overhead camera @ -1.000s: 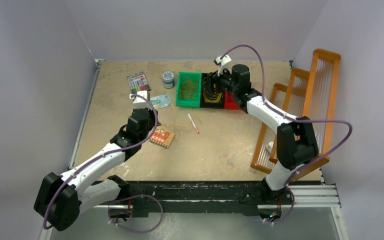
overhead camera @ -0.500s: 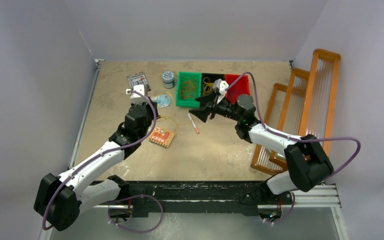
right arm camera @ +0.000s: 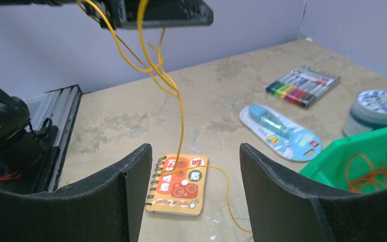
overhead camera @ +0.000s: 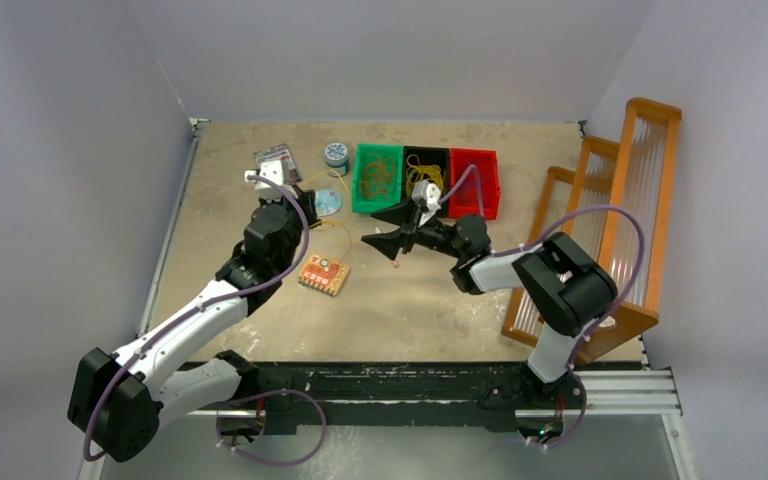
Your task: Untangle the cables
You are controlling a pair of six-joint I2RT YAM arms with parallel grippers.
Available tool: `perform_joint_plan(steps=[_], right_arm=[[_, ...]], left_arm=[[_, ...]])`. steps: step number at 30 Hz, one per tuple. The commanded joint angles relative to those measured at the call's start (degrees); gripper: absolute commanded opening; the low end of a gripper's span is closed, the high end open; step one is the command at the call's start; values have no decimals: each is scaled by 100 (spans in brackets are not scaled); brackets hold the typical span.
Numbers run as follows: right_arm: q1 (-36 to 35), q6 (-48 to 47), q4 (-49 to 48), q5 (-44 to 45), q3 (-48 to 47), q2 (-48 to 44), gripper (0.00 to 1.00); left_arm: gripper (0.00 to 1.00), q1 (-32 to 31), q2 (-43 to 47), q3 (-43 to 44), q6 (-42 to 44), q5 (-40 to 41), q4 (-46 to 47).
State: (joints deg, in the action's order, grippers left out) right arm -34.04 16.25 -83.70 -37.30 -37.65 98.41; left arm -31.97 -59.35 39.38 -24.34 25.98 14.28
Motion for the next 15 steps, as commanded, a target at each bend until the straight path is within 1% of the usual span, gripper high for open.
perform_joint_plan(steps=[1, 6, 15], right_arm=[[-262, 403, -1543, -96, -479, 361, 66], [-459, 179, -1236, 16, -792, 530, 66], [-709, -215, -564, -14, -1045, 554, 67]], left_arm=[[0, -11, 40, 150, 145, -33, 356], [0, -11, 120, 97, 231, 1, 311], [0, -10, 185, 62, 289, 43, 250]])
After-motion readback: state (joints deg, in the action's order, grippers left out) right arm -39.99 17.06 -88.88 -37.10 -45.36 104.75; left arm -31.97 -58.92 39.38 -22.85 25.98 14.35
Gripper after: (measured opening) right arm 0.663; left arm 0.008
